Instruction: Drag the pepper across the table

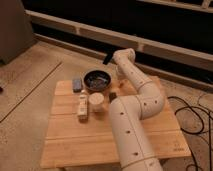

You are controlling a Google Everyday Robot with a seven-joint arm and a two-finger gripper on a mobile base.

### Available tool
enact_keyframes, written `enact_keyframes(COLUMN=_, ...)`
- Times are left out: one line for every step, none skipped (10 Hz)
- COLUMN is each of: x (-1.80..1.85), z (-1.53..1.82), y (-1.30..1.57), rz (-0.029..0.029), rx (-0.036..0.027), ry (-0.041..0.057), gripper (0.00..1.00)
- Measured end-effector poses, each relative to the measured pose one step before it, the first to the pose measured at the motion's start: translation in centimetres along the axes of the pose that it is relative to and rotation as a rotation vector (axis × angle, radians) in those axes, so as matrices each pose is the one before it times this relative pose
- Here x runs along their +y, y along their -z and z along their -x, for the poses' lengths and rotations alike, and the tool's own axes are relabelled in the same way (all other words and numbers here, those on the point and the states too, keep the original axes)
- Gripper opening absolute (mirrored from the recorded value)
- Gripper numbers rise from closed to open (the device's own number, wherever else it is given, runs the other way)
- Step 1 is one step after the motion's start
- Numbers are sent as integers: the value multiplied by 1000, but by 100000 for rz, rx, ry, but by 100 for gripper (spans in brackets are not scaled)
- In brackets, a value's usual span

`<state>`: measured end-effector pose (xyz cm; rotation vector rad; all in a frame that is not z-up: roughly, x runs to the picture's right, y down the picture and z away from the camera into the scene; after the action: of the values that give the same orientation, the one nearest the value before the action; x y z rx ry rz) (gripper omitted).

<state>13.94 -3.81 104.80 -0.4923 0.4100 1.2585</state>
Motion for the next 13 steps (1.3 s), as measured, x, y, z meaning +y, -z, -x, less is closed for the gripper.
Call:
enact_keyframes(x=29, z=369, y=-81, rz=5, rx=-1228, ry=3210, gripper=0)
enact_keyframes(x=146, z=326, y=-71, rz=-377, rx=-758, ry=3982, gripper=0)
enact_keyframes(x=160, z=416, y=83, rz=-250, rx=-1072, ry=2328, gripper=0)
enact_keyframes(x=360, z=1500, y=685, rz=-420, rx=-4369, ry=4200, gripper=0)
enact_keyframes(x=-137, z=989, y=748, rz=-225, rx=-3404, ry=988, gripper=0)
enact_keyframes(x=-395, z=1408, y=1435, rz=-235, rx=-4970, ry=258, gripper=0)
enact_keyframes(x=-461, z=1192, y=1389, rz=-53, rx=-4290, ry=-278, gripper=0)
enact_keyframes(x=11, z=-164, y=-177, rz=163, rx=344, ry=-75, gripper=0)
enact_keyframes(x=170, z=103, y=-8, rz=75, rx=-27, ry=199, gripper=0)
enact_keyframes(x=28, z=51, y=50, rz=56, rx=-105, ry=5, gripper=0)
enact_keyframes(x=-3, z=-56, y=-61, rz=3, rx=133, ry=-2, gripper=0)
enact_keyframes(x=8, z=10, y=6, rz=3, rx=-15, ry=9, gripper=0)
enact_keyframes(x=6, z=23, y=28, rz=24, rx=-57, ry=-7, gripper=0)
